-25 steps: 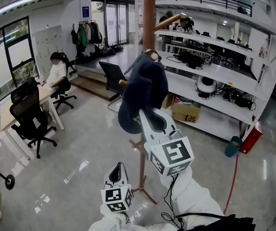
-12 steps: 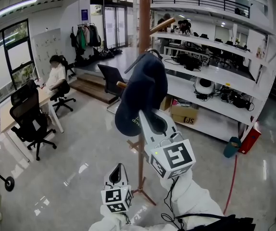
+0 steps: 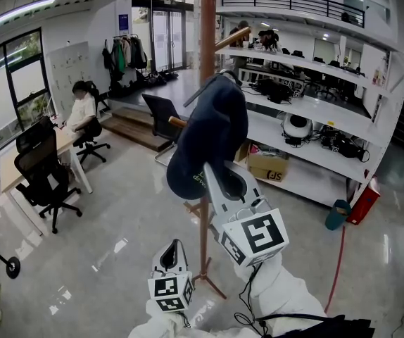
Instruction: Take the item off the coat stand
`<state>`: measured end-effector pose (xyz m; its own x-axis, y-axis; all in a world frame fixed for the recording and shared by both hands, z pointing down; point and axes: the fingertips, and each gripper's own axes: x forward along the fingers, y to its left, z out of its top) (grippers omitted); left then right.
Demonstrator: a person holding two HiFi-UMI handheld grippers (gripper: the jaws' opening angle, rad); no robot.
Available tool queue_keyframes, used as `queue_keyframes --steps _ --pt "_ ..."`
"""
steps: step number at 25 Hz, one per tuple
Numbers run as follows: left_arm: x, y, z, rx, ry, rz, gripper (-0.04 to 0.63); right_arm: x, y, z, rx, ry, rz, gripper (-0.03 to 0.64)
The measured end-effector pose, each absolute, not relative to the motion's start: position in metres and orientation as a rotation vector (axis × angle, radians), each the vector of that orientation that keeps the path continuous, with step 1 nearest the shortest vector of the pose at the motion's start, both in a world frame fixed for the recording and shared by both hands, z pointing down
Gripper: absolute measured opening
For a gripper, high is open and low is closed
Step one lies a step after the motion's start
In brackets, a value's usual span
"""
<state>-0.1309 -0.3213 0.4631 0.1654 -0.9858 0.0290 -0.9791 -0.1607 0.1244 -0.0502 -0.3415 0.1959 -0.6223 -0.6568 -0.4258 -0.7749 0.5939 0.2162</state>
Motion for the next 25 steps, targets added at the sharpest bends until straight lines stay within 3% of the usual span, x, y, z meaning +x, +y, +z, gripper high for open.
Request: queue_keyframes --steps 25 --pt "-0.131 -0.289 0.445 2.298 -2.024 -0.117 -0.012 -0.041 -0.312 0.295 -1.224 2.678 0.315 0.012"
